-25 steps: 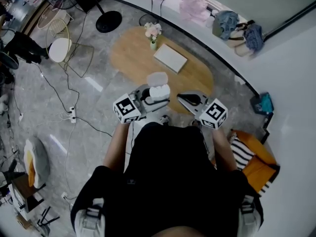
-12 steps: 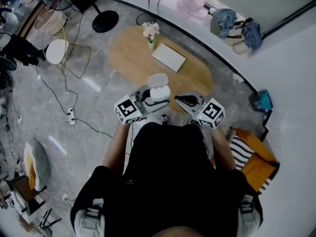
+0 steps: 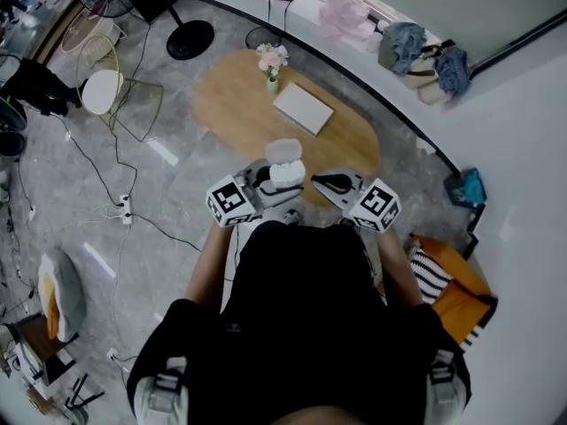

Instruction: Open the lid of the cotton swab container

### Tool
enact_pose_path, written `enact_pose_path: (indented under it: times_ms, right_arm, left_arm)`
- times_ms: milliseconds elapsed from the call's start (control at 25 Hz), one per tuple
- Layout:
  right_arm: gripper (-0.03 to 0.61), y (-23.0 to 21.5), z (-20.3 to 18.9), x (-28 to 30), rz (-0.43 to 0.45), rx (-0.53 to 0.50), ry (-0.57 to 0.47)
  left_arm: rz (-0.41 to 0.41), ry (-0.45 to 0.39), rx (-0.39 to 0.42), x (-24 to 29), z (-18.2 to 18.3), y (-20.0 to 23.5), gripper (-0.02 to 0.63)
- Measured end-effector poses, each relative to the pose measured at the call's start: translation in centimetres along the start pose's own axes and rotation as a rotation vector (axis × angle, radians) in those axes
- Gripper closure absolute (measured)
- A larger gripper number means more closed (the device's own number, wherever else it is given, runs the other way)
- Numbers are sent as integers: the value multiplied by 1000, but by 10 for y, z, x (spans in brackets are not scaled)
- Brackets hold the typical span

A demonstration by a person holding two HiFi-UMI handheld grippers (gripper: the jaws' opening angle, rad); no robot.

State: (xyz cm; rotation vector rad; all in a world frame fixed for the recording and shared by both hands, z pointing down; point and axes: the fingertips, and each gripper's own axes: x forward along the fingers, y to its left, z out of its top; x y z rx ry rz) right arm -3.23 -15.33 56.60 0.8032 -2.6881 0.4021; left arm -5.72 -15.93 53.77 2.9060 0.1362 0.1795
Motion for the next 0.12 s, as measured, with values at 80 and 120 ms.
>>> enact_pose_path:
  times_ms: [80, 120]
  right_arm:
    - [583, 0, 0, 0, -3, -4, 3]
    - [583, -1, 1, 0, -5, -6, 4]
  left_arm:
    - [-3, -4, 2, 0, 1, -2, 413]
    - [-5, -6, 4, 1, 2, -3, 413]
